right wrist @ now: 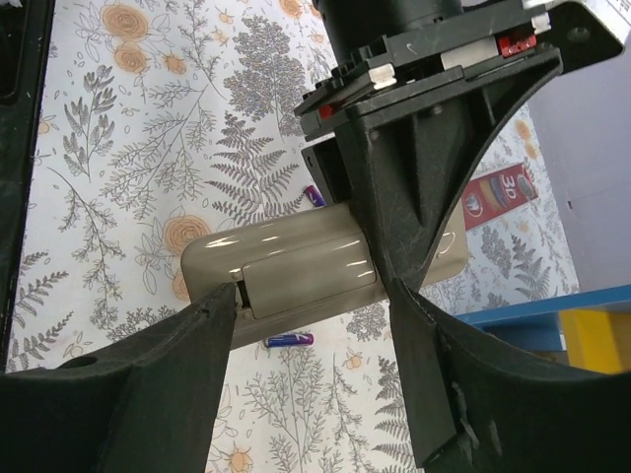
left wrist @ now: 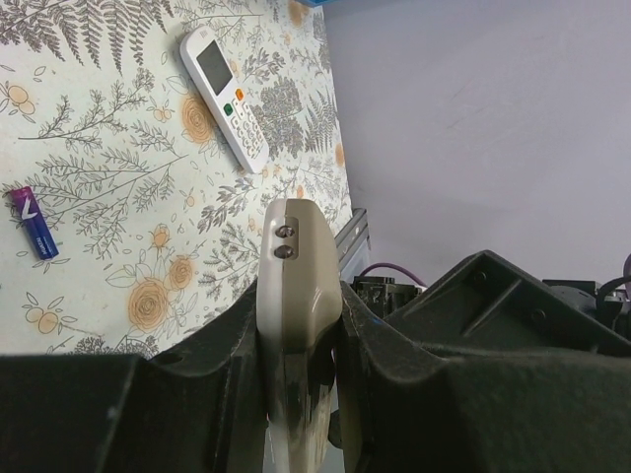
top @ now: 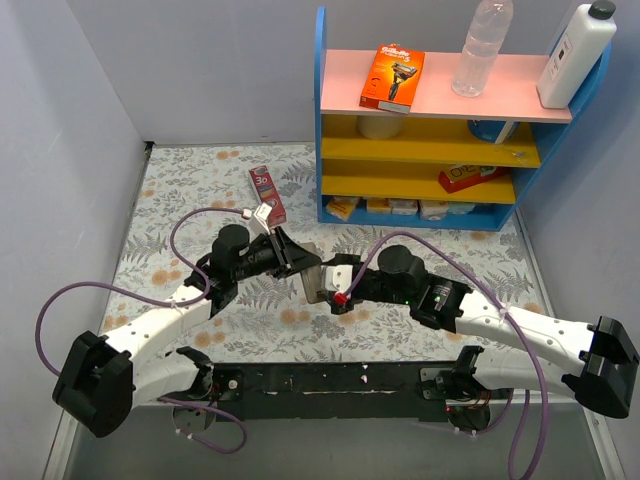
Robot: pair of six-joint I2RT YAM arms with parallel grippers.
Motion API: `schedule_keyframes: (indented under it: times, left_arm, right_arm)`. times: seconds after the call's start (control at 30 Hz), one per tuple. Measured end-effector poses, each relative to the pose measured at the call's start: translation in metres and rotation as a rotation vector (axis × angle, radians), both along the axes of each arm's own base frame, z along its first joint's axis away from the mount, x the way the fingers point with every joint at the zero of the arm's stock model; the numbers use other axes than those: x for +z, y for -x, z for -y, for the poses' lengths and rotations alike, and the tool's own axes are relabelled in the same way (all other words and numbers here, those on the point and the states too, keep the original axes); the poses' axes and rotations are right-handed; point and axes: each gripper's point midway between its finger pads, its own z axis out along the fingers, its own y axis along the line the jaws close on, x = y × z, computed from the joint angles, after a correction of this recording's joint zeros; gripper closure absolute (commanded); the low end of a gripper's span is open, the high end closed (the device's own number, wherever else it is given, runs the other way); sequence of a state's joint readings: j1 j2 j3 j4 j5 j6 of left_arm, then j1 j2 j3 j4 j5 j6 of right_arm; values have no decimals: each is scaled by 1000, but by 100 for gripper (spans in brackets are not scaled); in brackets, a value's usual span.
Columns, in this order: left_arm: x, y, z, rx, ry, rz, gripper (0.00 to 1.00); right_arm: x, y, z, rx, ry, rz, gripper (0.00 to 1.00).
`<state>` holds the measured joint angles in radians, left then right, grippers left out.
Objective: Load the batteries into the remote control
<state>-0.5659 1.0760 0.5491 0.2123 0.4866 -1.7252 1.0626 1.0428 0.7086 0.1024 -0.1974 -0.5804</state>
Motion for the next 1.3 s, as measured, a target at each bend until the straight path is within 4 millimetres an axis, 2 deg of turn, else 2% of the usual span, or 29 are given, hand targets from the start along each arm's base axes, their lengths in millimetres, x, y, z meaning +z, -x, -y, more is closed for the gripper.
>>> schedule_keyframes:
  times: [0.27,0.43,0.7,1.03,1.3]
  left_arm:
    - [-2,-6,5,-22,-6,-32,100]
    - [-10,-9,6,-27,-19,-65,100]
    - [-12,-18,5,-11,-28,-81,100]
    - [-8,-28,3,1,-70,-67,100]
    - [-20,-31,-5,4,-184,-13,100]
  right_arm:
    - [3,-1,-2,1,29,138,35]
    - [-3,-2,-1,-25,36,249,36]
    - [-4,-11,2,-79,20,361,39]
    - [1,-20,3,-128,-6,437,40]
    - [-14,-23,-3,-122,30,427,40]
